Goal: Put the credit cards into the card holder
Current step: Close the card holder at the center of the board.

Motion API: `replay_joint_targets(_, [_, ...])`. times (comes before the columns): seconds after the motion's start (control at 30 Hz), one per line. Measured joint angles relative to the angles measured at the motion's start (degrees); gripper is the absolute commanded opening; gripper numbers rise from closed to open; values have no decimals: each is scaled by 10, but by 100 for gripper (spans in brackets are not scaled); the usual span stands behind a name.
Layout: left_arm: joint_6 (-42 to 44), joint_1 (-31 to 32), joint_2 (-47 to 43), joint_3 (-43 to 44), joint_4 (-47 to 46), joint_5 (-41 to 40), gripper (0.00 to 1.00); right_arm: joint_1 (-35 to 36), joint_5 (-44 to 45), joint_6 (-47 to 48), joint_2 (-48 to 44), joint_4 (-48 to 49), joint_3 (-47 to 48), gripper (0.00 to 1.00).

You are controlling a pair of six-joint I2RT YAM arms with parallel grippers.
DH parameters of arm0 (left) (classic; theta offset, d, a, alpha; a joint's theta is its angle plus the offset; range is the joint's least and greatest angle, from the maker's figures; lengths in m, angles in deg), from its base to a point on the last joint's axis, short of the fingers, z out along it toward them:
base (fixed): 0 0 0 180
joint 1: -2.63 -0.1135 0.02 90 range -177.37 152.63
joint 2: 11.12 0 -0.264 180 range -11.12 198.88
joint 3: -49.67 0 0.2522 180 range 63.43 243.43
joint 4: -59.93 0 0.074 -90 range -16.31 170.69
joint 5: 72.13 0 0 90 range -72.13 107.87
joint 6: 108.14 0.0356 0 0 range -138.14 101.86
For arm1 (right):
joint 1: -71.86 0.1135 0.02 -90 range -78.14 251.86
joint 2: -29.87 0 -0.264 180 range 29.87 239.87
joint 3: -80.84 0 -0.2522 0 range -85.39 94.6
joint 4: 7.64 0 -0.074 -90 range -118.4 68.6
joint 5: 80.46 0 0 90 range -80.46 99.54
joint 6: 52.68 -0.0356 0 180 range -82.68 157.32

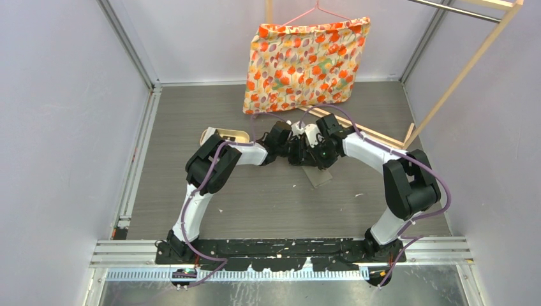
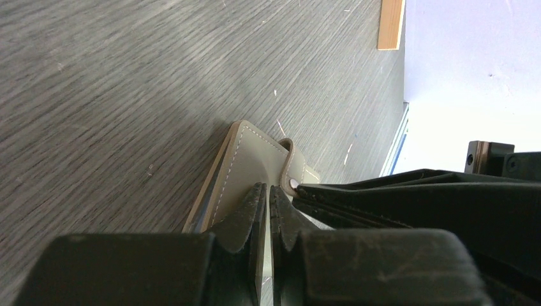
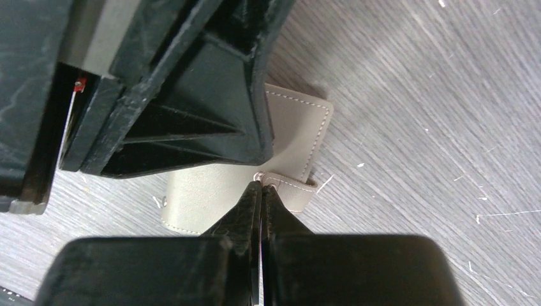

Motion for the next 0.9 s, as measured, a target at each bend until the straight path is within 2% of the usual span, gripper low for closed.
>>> replay_joint_targets(0.9, [0,0,0,0,0,0,8,17,13,5,-3,16,-2,1])
